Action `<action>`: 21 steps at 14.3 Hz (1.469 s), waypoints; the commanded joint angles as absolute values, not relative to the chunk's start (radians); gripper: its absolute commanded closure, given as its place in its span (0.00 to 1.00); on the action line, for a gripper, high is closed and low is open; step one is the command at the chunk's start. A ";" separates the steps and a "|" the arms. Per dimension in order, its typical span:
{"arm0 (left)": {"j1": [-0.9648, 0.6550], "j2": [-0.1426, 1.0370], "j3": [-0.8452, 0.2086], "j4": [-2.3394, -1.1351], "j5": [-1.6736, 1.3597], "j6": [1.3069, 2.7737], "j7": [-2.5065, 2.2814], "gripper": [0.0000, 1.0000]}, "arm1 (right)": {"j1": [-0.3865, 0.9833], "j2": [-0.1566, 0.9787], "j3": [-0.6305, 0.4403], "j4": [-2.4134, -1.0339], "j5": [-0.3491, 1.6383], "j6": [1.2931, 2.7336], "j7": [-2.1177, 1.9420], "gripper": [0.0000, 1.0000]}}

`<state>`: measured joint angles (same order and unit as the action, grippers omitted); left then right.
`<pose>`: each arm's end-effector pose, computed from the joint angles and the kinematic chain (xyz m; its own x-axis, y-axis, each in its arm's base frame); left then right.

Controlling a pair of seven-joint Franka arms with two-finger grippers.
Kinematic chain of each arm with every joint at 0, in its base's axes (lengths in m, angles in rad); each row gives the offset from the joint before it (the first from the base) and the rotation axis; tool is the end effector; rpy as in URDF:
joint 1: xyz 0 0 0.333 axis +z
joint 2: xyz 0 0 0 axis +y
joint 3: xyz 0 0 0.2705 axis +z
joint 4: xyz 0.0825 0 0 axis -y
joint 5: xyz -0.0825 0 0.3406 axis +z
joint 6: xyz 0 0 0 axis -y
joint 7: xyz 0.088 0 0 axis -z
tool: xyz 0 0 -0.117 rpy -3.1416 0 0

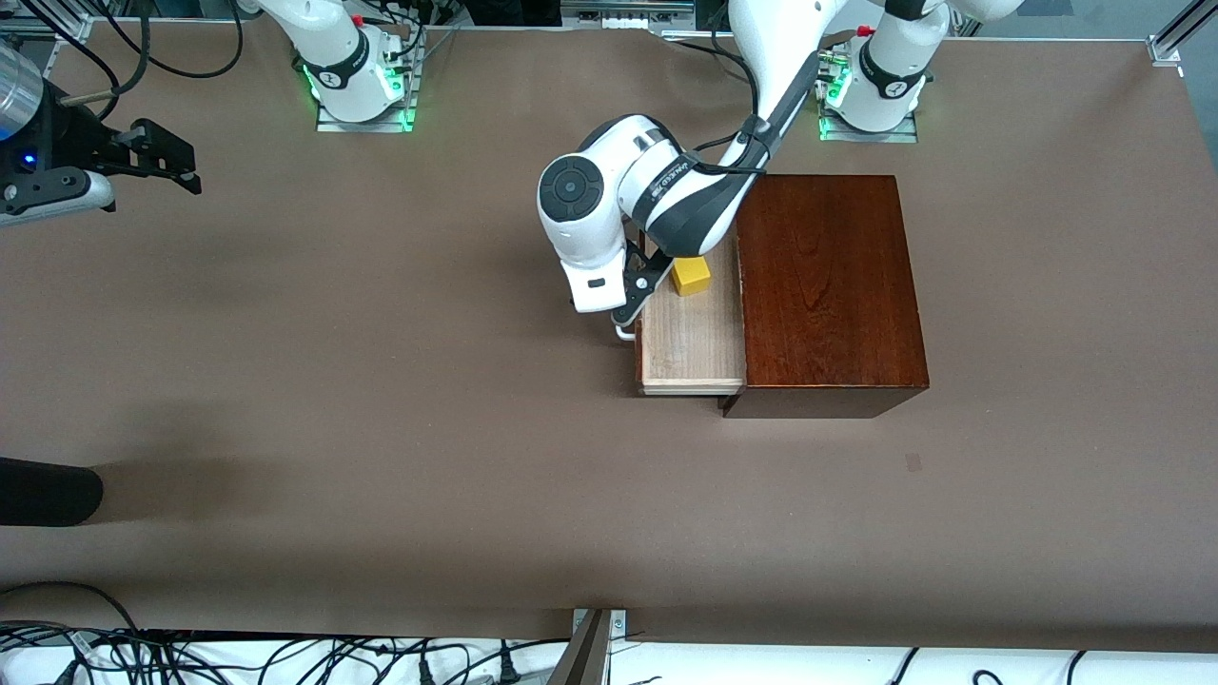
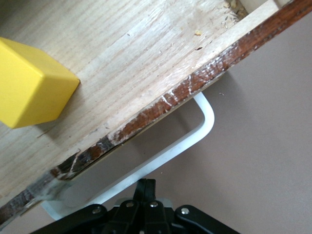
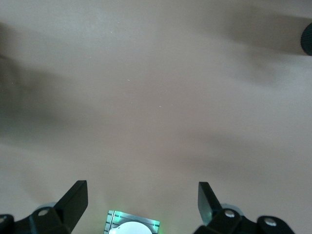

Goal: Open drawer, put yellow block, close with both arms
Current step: 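Push the drawer shut into the box with the left gripper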

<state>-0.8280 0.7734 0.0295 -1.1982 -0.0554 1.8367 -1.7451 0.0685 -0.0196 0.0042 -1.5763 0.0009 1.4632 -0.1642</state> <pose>0.4574 -0.4832 0.2844 0.5750 0.8182 -0.0066 0.8099 -0.5703 -0.1375 0.4920 0.0360 0.5677 0.9678 0.2345 -0.0920 0.2340 -0.9721 -0.0161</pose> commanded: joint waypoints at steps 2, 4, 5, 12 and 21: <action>-0.818 0.767 0.038 -1.206 0.025 1.766 -1.761 1.00 | 0.072 -0.018 0.012 -1.546 -0.005 1.466 -0.152 0.00; -0.802 0.756 0.038 -1.209 0.050 1.744 -1.759 1.00 | 0.064 -0.015 0.003 -1.551 -0.008 1.470 -0.155 0.00; -0.796 0.750 0.038 -1.212 0.060 1.732 -1.756 1.00 | 0.064 -0.017 0.000 -1.551 -0.012 1.471 -0.155 0.00; -0.744 0.641 0.034 -1.376 0.100 1.723 -1.603 1.00 | 0.039 0.051 -0.038 -1.549 -0.031 1.561 -0.155 0.00; -0.653 0.555 0.032 -1.499 0.103 1.739 -1.422 1.00 | 0.032 0.017 -0.026 -1.546 -0.015 1.494 -0.032 0.00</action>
